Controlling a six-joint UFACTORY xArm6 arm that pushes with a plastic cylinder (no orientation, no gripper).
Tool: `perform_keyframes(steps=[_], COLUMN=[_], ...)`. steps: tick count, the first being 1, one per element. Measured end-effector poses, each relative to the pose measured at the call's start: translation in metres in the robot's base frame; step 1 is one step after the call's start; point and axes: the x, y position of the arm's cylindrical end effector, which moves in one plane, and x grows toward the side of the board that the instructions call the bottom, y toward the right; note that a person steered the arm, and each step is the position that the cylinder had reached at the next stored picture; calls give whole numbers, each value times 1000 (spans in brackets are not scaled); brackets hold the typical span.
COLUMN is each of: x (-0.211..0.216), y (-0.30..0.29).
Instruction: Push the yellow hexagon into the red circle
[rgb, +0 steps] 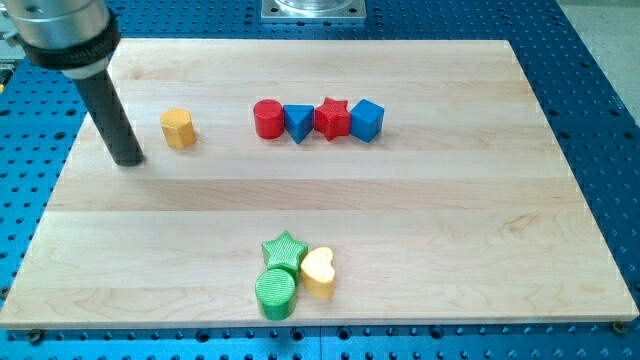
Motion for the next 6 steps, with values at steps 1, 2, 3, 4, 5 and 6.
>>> perform_keyframes(steps=[1,2,3,4,5,6], x=[-13,-13,-18,-39,-56,-56], y=[33,80,37,12,41,81])
